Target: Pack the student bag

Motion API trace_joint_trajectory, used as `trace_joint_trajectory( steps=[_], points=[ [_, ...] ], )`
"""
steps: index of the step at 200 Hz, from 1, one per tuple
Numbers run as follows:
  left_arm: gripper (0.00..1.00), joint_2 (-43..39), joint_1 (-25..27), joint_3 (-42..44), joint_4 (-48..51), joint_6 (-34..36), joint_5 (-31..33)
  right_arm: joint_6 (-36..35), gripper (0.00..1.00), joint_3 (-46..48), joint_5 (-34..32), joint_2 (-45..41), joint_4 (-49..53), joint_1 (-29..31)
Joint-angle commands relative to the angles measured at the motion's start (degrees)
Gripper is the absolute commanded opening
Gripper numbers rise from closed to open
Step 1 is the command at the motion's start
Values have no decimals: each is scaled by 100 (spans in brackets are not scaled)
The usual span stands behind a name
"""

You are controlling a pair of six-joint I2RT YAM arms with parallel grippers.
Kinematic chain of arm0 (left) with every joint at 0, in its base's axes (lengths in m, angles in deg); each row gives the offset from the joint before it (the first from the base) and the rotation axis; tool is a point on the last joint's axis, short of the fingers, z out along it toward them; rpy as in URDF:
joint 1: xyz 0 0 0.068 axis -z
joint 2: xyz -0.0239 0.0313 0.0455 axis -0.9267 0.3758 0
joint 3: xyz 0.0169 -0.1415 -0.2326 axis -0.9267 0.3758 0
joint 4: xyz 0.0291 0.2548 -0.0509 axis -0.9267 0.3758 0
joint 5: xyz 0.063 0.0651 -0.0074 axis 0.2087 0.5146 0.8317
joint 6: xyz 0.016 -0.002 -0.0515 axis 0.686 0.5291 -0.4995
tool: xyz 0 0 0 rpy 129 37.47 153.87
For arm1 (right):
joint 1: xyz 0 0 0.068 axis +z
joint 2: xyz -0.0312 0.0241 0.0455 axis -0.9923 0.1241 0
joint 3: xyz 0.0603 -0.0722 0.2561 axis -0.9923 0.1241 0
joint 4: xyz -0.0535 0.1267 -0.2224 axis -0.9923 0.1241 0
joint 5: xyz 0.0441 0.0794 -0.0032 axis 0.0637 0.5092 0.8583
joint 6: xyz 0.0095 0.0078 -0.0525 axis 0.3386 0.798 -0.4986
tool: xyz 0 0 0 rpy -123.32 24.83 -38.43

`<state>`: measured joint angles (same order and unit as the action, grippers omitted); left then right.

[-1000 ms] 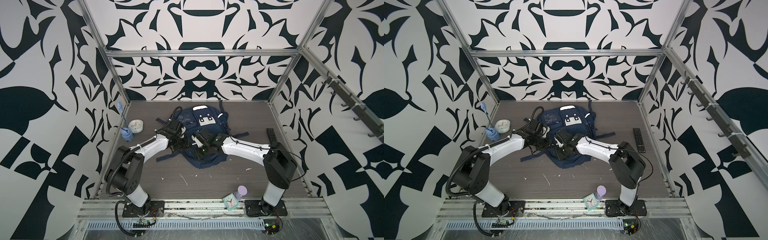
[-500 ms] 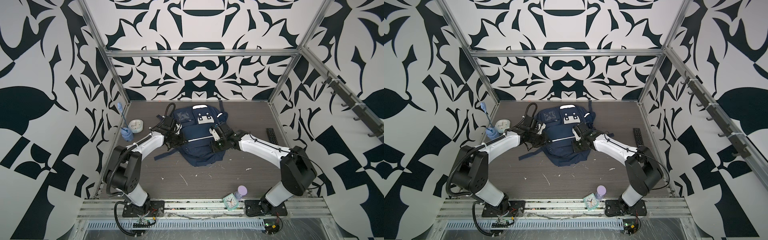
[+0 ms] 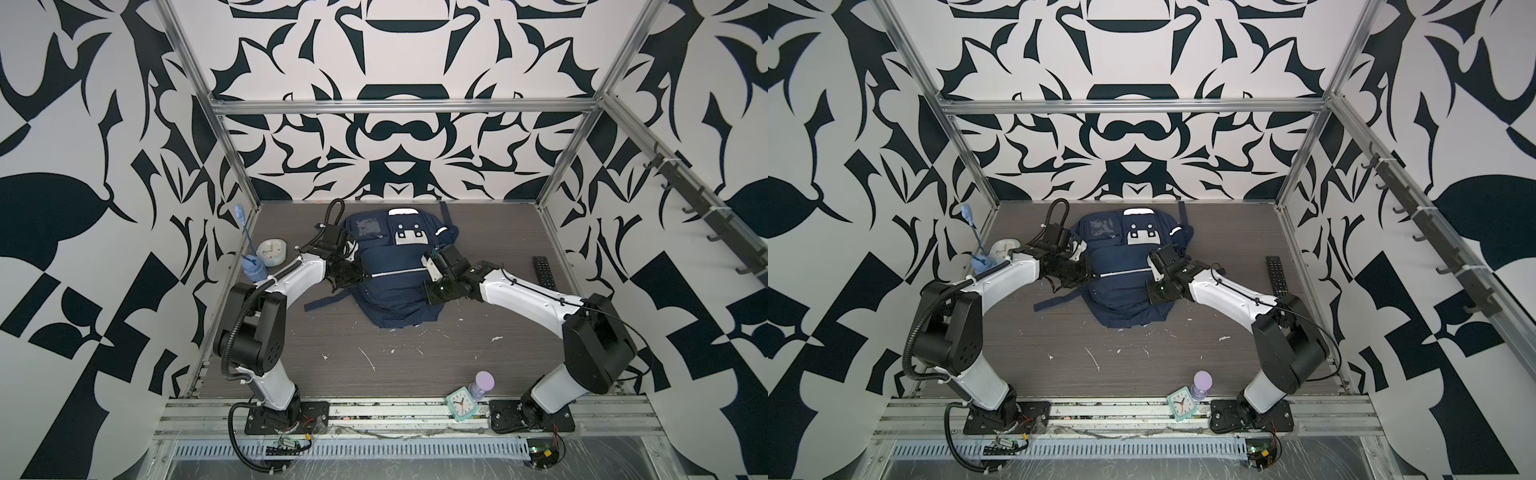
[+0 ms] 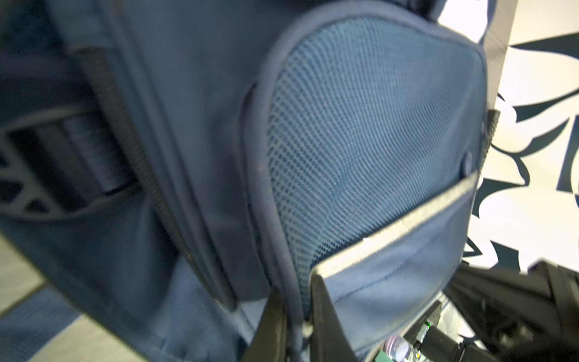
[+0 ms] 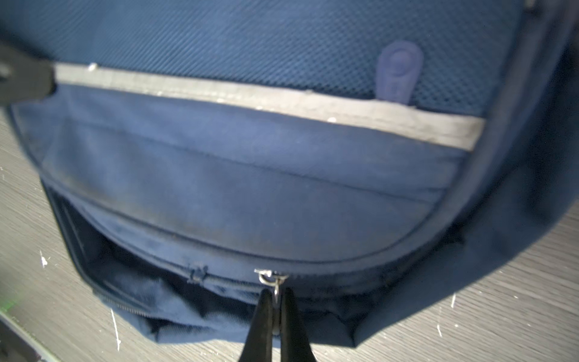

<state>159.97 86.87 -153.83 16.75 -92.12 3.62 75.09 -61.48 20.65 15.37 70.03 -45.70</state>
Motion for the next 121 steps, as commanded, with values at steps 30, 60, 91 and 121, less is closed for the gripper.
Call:
trace_joint_trajectory(
  steps=[30, 60, 91, 121],
  points=[
    [24, 658, -324, -1181, -112, -153, 436, 376, 0, -629, -53, 403, 124, 744],
    [41, 684, -378, -1338, -27, -204, 303, 498, 0, -1166, 32, 902, 48, 998],
    [52, 166, -373, -775, -38, -171, 356, 496, 0, -1578, 113, 1226, 74, 1037],
    [55, -442, -288, 16, -87, -266, 283, 479, 0, -1770, 210, 1355, 83, 1036]
  ],
)
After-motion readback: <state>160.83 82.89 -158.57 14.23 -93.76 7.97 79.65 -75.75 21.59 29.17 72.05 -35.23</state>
